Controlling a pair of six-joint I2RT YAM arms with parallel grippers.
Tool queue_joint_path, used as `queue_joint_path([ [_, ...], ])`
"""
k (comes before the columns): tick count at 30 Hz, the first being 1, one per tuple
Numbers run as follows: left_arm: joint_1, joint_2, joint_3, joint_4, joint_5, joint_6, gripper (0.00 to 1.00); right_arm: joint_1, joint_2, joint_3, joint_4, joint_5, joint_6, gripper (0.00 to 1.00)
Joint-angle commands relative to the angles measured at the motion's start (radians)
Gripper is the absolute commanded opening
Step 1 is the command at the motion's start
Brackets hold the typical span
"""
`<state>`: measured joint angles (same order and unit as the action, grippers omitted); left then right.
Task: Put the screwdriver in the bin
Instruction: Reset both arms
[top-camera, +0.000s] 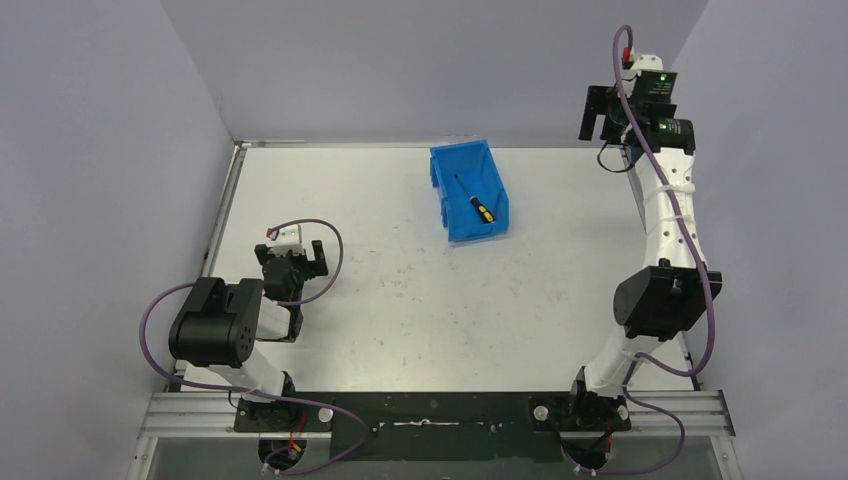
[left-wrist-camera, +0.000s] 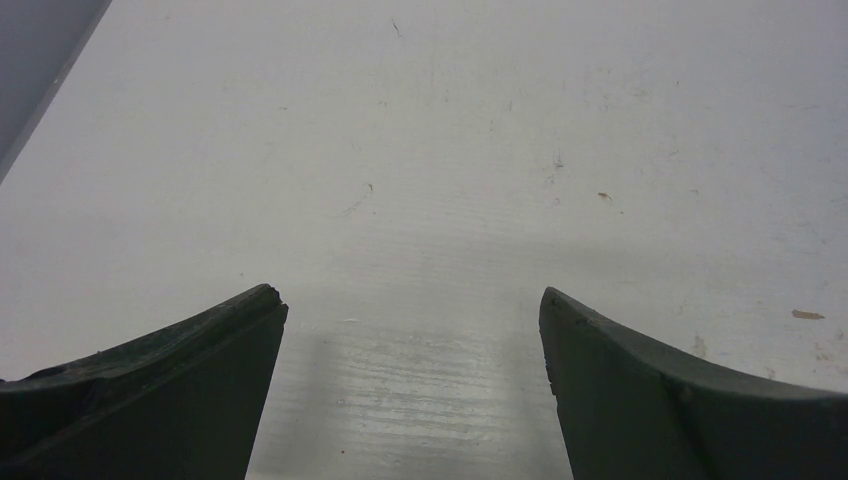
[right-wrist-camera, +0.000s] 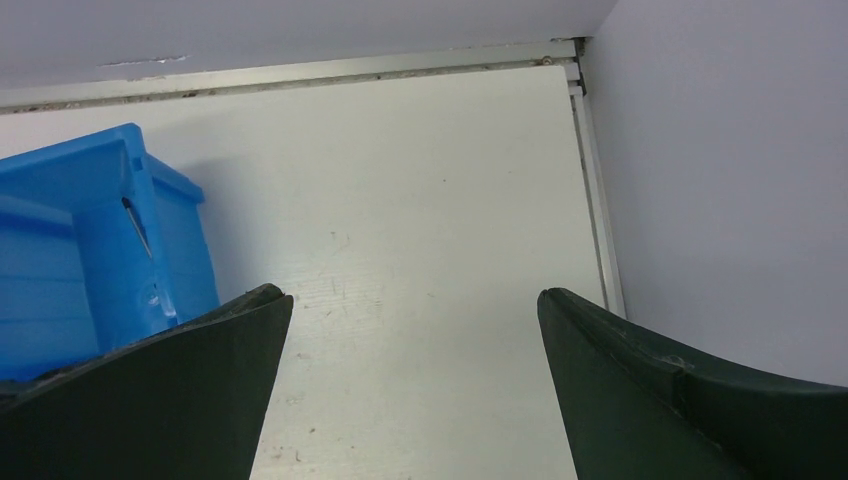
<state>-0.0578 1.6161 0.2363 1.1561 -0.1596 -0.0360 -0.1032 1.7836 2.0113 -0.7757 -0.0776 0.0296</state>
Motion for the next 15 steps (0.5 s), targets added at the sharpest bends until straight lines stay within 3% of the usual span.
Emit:
queue_joint_path([
  [1, -0.002, -0.005, 0.018, 0.053, 0.003, 0.006, 0.97, 0.027, -0.051, -0.022, 0.035, -0.035, 0.003, 1.00],
  [15, -0.002, -0.005, 0.018, 0.053, 0.003, 0.007, 0.97, 0.049, -0.080, -0.057, 0.063, -0.027, -0.007, 1.00],
])
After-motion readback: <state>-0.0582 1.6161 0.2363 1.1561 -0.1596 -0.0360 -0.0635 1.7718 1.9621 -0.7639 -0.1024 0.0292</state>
